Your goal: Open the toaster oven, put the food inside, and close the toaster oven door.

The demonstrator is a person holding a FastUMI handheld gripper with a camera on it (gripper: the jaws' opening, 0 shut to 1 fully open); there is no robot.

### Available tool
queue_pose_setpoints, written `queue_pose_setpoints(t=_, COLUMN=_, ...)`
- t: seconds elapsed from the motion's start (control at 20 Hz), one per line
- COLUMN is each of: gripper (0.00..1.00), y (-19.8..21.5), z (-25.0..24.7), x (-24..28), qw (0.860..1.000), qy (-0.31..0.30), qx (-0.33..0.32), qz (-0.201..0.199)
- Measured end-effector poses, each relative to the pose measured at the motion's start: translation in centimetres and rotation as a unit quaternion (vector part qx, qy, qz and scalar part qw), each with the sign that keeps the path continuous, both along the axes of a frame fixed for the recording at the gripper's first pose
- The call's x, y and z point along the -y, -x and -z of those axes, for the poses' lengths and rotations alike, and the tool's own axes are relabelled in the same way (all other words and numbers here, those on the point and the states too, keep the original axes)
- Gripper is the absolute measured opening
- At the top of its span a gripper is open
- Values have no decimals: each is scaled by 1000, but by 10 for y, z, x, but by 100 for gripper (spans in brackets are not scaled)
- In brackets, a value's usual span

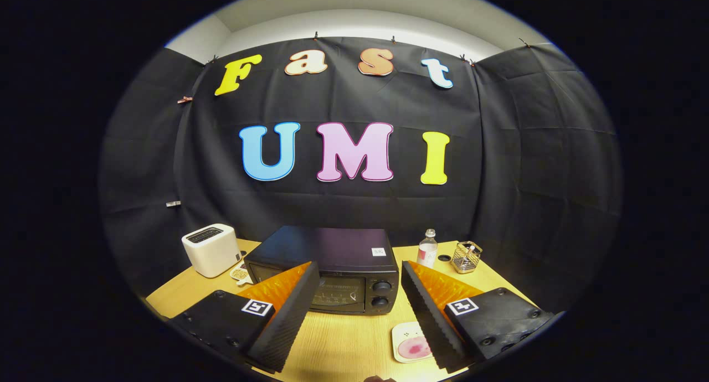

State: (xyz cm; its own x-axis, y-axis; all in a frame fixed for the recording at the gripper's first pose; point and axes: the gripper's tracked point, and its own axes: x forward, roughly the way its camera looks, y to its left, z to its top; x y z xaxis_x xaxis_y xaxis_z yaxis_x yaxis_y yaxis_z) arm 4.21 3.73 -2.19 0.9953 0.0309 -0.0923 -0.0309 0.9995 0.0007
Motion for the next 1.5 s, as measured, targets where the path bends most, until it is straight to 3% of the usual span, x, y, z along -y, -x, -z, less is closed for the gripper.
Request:
queue_pose_setpoints(t=0.35, gripper=98, y=-32, z=21, x=-42, qw=1000, qy=-8, qx=-15, qz=-6)
queue_pose_setpoints(t=0.65, gripper=98, y=-81, z=36, x=-79, qw=999, qy=-23, qx=-20, qz=17)
queue_pose_setpoints(t=0.95, gripper=99, y=-115, z=80, x=-111, qw=998, qy=-17, qx=-64, qz=21)
queue_pose_setpoints(t=1.25, gripper=99, y=-129, z=117, x=-115, qw=994, qy=4, qx=-108, qz=26)
queue_pose_setpoints(t=1.5, gripper=97, y=-130, z=117, x=-119, qw=993, qy=8, qx=-116, qz=14)
